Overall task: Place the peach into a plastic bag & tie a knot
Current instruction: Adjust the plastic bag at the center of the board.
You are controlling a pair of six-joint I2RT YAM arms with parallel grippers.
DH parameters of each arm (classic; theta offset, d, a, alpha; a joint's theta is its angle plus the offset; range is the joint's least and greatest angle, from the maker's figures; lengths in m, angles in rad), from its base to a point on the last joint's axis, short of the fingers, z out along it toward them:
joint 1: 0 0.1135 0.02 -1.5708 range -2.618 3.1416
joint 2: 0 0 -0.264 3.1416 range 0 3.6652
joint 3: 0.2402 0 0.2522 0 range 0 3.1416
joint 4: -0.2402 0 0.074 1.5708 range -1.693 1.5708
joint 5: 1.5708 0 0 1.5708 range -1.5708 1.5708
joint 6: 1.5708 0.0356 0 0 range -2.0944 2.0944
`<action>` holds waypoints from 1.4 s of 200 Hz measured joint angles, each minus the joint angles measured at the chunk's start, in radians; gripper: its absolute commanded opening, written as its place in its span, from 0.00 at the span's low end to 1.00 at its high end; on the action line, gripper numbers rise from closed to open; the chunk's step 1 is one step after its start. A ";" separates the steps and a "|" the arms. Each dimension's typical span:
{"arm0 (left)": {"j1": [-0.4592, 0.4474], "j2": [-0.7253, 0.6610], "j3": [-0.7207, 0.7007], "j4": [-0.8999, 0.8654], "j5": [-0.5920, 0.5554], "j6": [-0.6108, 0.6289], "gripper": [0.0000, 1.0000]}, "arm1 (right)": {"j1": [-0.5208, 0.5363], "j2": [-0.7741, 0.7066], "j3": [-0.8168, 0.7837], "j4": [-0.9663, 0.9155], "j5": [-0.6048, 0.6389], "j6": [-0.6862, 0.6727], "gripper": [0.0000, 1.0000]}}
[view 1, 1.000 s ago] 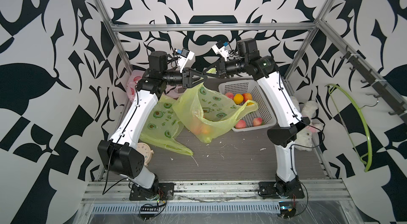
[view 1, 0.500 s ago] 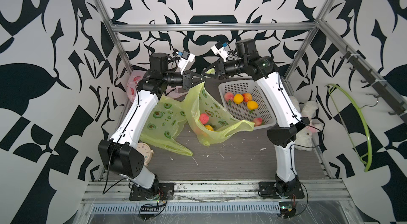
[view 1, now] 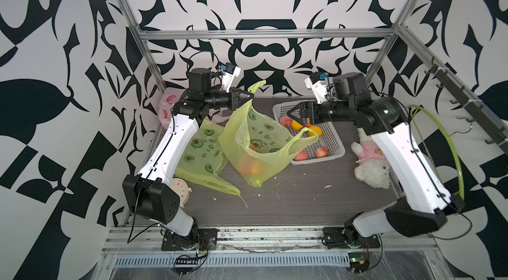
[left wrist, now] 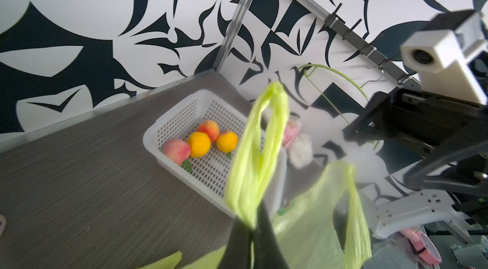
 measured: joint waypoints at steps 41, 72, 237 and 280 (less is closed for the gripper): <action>0.000 0.000 0.000 0.014 -0.044 -0.015 0.00 | 0.000 -0.112 -0.124 -0.001 0.074 0.041 0.65; 0.000 0.000 0.000 0.024 -0.067 -0.031 0.00 | 0.014 -0.141 -0.236 0.034 0.060 0.124 0.64; 0.000 0.001 0.000 0.027 -0.077 -0.037 0.00 | 0.129 -0.081 -0.302 0.089 0.220 0.150 0.58; 0.000 0.001 0.000 0.027 -0.077 -0.037 0.00 | 0.135 -0.060 -0.302 0.106 0.247 0.147 0.29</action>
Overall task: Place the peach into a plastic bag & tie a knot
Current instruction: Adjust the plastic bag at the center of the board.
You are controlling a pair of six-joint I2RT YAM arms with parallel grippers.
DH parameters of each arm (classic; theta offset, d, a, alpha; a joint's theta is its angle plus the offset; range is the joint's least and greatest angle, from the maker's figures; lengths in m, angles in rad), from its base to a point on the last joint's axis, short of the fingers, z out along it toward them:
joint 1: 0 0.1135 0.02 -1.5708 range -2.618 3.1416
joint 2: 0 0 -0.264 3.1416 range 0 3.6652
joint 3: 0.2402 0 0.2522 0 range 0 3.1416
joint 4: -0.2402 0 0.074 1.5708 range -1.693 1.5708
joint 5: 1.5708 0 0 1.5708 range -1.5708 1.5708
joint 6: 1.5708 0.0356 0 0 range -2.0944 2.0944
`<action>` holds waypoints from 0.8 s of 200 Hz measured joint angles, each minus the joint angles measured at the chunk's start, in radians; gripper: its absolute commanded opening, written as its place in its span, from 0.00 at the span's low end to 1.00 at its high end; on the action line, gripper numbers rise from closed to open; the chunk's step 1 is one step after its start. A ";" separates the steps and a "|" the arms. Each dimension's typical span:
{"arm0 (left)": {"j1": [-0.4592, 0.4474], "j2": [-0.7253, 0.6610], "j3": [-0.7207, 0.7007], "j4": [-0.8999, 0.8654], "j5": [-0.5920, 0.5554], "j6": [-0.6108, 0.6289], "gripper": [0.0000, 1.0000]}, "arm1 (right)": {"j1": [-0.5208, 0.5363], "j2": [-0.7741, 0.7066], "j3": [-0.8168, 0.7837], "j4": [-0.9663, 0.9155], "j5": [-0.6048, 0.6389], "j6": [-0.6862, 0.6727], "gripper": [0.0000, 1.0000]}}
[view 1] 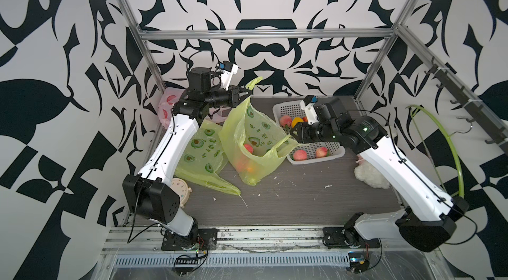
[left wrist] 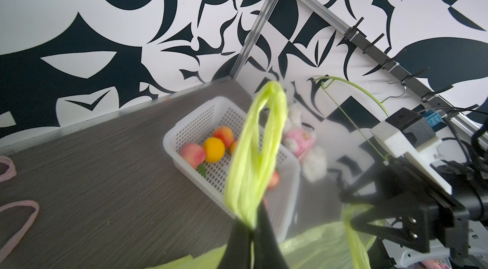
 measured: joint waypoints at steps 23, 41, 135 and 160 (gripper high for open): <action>0.000 0.000 0.000 -0.002 0.000 0.000 0.00 | 0.000 -0.001 0.002 0.027 0.000 0.000 0.15; 0.000 0.000 0.000 -0.008 -0.001 0.001 0.00 | 0.000 -0.001 0.003 0.055 -0.013 0.001 0.09; 0.000 -0.005 0.001 -0.077 0.026 0.024 0.00 | -0.023 0.140 0.360 0.208 -0.163 -0.067 0.00; 0.000 -0.045 -0.042 -0.077 0.031 0.022 0.00 | -0.042 0.238 0.475 0.230 -0.249 -0.072 0.00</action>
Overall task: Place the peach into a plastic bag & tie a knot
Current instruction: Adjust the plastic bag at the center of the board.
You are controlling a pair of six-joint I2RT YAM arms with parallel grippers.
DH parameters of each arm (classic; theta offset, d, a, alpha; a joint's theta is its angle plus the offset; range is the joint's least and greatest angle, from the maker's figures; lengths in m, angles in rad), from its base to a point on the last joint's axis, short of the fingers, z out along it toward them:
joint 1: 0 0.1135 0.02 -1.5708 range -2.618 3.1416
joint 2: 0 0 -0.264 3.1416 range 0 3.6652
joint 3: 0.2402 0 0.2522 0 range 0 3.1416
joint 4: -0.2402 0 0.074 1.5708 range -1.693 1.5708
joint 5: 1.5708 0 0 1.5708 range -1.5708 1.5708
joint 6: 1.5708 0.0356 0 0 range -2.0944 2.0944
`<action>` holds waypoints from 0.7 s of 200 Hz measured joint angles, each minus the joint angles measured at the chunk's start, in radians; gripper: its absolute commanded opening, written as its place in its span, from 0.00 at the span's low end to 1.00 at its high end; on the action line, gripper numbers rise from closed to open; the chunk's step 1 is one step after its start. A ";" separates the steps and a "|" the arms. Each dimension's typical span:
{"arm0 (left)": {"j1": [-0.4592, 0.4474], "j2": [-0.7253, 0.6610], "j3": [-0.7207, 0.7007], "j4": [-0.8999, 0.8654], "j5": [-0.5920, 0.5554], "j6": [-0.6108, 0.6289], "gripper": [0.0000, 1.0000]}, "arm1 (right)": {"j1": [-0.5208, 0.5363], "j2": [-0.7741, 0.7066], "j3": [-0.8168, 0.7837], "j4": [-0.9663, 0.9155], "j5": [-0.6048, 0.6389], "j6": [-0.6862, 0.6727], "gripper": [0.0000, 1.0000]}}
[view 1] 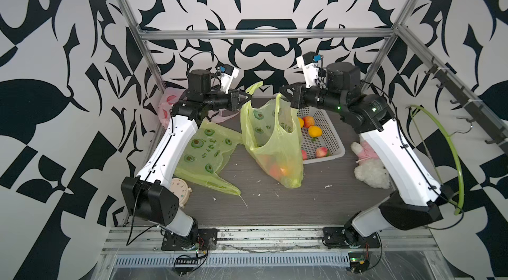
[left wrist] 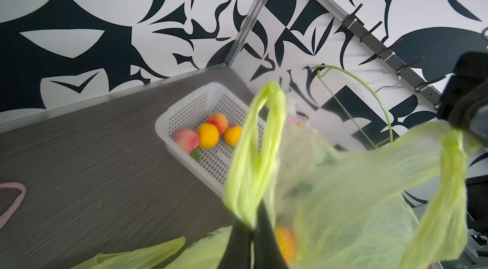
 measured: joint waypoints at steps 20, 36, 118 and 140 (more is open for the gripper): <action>0.000 -0.061 -0.085 0.022 -0.010 -0.020 0.00 | -0.013 0.061 0.015 0.020 -0.074 0.002 0.00; 0.000 -0.104 -0.152 0.048 -0.035 -0.042 0.00 | -0.028 0.103 -0.001 0.031 -0.128 0.008 0.00; -0.001 -0.128 -0.217 0.142 -0.161 -0.111 0.00 | -0.172 0.052 -0.225 0.052 -0.225 0.004 0.74; -0.001 -0.116 -0.216 0.153 -0.164 -0.119 0.00 | -0.180 -0.019 -0.229 0.042 -0.204 -0.029 0.80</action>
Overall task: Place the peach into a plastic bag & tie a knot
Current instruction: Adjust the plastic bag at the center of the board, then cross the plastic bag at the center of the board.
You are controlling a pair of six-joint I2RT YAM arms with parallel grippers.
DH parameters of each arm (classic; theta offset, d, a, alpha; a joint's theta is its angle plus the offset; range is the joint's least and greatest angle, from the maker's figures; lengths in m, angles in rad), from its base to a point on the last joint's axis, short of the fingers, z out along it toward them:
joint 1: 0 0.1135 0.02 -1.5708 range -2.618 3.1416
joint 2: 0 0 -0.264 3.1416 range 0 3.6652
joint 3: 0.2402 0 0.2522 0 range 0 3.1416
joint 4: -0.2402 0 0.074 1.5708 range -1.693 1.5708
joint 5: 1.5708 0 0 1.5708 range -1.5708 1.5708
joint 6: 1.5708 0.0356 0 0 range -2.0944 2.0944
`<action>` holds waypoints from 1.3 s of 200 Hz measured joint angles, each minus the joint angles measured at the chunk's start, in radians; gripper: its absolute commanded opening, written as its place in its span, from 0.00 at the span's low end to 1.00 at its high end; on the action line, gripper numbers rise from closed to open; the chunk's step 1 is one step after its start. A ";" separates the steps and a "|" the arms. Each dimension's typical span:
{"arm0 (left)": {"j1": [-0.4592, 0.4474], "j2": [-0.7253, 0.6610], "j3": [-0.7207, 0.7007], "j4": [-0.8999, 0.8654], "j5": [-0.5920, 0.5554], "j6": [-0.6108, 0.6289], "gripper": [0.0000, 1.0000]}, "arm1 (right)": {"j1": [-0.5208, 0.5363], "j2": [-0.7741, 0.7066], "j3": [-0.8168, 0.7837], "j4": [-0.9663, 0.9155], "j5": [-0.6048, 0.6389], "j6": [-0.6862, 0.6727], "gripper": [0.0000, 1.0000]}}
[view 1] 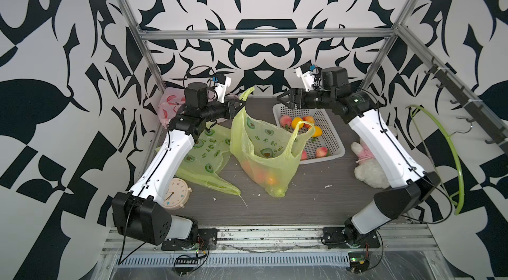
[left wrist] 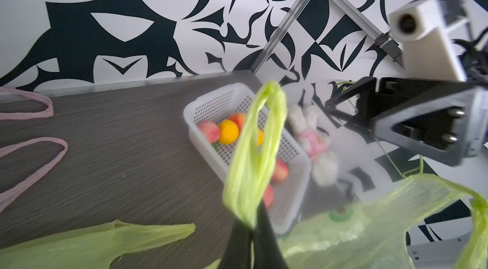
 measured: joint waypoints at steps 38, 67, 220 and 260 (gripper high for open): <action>0.000 0.021 0.012 0.000 -0.004 -0.004 0.00 | 0.001 -0.122 -0.013 -0.046 0.052 -0.054 0.82; 0.000 0.026 0.021 0.000 -0.011 -0.004 0.00 | 0.001 -0.233 -0.097 -0.080 0.089 -0.069 0.82; 0.000 0.048 0.044 -0.017 -0.054 -0.003 0.00 | 0.246 -0.255 -0.079 -0.303 0.558 -0.079 0.99; 0.000 0.049 0.045 -0.023 -0.054 -0.003 0.00 | 0.256 -0.215 -0.042 -0.313 0.619 -0.097 1.00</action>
